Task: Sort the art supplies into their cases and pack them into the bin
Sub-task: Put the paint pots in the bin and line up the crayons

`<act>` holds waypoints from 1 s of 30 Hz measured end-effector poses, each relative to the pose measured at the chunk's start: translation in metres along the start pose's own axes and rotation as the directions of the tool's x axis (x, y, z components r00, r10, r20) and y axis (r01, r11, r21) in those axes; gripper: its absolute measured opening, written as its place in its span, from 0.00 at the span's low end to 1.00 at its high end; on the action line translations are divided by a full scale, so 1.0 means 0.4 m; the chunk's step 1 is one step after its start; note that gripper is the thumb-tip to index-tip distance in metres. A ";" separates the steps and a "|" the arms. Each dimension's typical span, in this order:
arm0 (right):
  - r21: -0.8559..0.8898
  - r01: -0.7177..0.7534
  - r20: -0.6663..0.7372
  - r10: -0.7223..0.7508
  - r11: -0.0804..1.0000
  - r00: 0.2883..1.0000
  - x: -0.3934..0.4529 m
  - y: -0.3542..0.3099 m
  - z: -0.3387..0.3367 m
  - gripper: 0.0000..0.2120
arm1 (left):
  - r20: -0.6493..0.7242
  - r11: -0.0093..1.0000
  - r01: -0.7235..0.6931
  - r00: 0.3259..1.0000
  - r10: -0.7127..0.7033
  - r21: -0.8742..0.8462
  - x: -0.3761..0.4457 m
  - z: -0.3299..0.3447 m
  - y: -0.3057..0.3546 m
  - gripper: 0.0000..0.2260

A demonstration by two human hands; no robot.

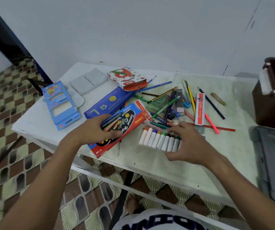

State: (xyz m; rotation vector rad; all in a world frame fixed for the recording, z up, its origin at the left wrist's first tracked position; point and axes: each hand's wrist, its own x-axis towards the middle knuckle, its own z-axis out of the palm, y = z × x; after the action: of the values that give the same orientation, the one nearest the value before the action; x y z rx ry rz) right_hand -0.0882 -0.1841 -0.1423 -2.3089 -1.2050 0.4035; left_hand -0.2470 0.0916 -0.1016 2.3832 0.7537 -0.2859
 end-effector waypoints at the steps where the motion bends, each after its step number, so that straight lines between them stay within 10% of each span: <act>1: 0.010 -0.013 -0.018 0.013 1.000 1.000 -0.004 0.008 -0.012 0.36 | 0.027 1.000 -0.011 1.000 0.011 -0.008 -0.001 0.000 0.003 0.36; 30: 0.272 -0.064 -0.098 0.094 0.960 0.991 -0.089 0.121 -0.081 0.35 | 0.241 0.939 -0.288 0.940 0.239 0.190 0.080 0.051 0.051 0.46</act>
State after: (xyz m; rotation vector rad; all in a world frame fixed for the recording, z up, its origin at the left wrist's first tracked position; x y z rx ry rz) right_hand -0.0600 -0.2464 -0.1413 -2.1193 -0.9438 0.4333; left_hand -0.2094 0.0803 -0.1193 2.5733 0.3065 -0.5279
